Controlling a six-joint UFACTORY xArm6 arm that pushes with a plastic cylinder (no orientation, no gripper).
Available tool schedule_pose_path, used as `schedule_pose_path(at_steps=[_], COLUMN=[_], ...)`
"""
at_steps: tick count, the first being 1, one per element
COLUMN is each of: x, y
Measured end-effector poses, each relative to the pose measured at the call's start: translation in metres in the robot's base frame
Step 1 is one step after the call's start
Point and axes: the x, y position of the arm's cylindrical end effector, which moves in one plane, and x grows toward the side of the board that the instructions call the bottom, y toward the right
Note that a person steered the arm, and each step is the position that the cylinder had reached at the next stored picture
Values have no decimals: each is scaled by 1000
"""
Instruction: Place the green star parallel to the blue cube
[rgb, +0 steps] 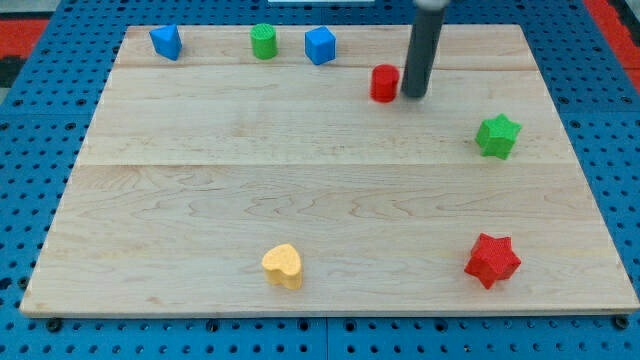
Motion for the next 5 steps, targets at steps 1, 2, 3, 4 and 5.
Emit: schedule_pose_path(at_steps=[1,2,3,4,5], x=[83,75,19,-55,-98], y=[12,119,136,129,97])
